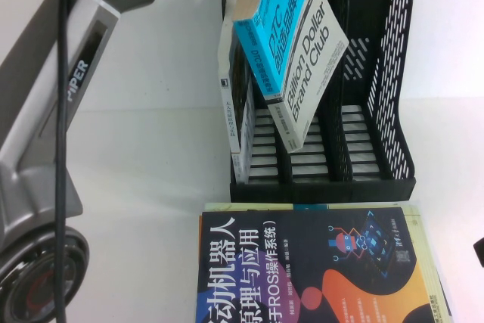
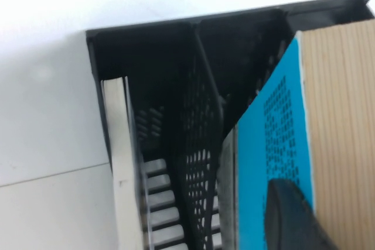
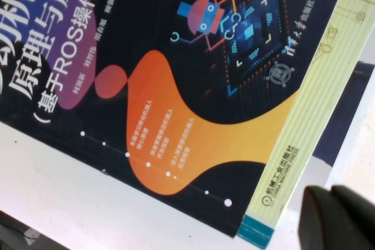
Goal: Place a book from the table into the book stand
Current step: Place the book on the book shelf
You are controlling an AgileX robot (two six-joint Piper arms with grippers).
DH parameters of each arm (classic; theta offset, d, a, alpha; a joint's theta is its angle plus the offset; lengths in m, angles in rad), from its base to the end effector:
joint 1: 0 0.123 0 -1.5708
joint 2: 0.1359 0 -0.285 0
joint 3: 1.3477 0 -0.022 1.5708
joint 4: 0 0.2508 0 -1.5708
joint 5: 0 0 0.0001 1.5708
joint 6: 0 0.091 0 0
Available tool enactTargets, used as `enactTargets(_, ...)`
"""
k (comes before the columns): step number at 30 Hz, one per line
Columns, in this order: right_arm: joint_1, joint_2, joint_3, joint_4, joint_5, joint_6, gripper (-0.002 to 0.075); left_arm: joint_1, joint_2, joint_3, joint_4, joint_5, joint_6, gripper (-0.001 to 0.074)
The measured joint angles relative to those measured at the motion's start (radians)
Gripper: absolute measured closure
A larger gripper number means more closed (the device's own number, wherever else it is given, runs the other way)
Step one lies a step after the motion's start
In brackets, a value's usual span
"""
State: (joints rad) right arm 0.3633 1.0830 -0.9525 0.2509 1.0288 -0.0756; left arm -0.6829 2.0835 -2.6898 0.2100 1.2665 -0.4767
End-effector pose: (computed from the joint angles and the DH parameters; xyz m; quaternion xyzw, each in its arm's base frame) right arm 0.1771 0.0880 0.3241 -0.1741 0.9463 0.1537 0.2251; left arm 0.3420 -0.2549 0.4794 0.0697 0.8707 -0.1747 0.4544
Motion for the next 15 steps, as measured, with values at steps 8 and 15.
enactTargets(8,0.000,0.000,0.000,0.000,-0.004,0.004,0.0729,-0.038,-0.040,0.000,0.027,0.000,-0.001,0.0549)
enactTargets(15,0.000,0.000,0.000,0.000,-0.004,0.015,0.0729,-0.041,-0.043,0.000,0.030,0.000,-0.002,0.0549)
